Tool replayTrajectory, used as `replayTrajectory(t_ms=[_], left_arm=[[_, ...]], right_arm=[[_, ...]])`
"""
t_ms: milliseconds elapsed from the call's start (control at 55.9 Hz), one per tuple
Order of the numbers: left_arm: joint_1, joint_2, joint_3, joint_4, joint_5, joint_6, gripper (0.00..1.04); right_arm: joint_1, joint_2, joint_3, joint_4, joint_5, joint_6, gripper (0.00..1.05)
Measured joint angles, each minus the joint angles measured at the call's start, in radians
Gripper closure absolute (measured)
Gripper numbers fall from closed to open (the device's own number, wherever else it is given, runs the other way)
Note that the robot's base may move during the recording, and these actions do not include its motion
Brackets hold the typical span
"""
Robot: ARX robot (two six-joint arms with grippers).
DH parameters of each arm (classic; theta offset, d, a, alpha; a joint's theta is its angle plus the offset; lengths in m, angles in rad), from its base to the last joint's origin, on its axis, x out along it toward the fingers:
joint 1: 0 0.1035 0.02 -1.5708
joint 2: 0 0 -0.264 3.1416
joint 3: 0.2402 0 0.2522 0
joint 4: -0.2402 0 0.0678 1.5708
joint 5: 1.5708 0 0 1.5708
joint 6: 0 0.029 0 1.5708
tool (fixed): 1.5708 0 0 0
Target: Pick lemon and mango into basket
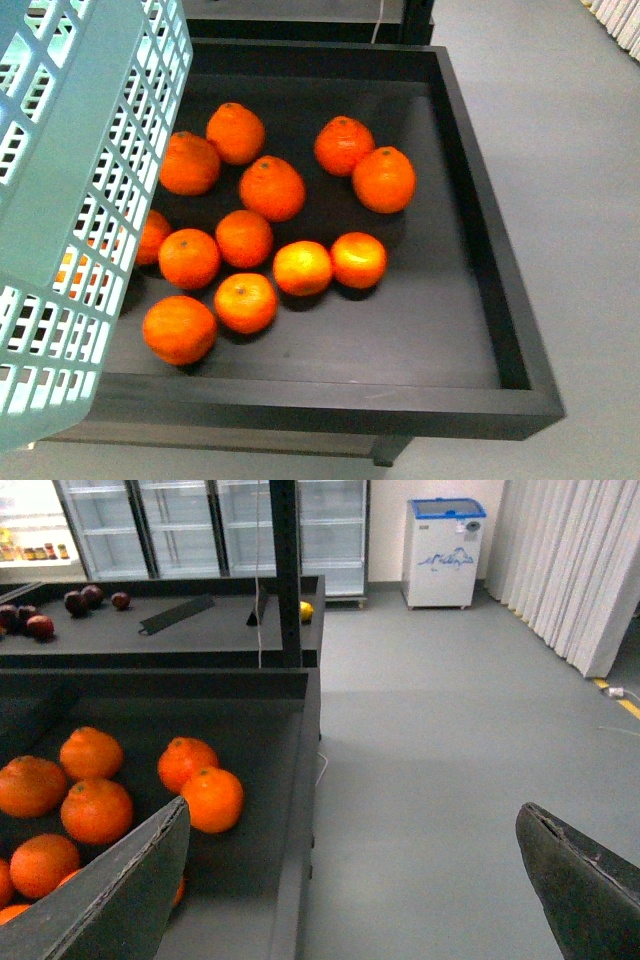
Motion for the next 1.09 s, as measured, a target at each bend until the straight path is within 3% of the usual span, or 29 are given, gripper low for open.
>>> replayTrajectory(t_ms=[1091], left_arm=[[0.000, 0.000, 0.000, 0.000, 0.000, 0.000, 1.00]], right_arm=[[0.000, 0.000, 0.000, 0.000, 0.002, 0.000, 0.09]])
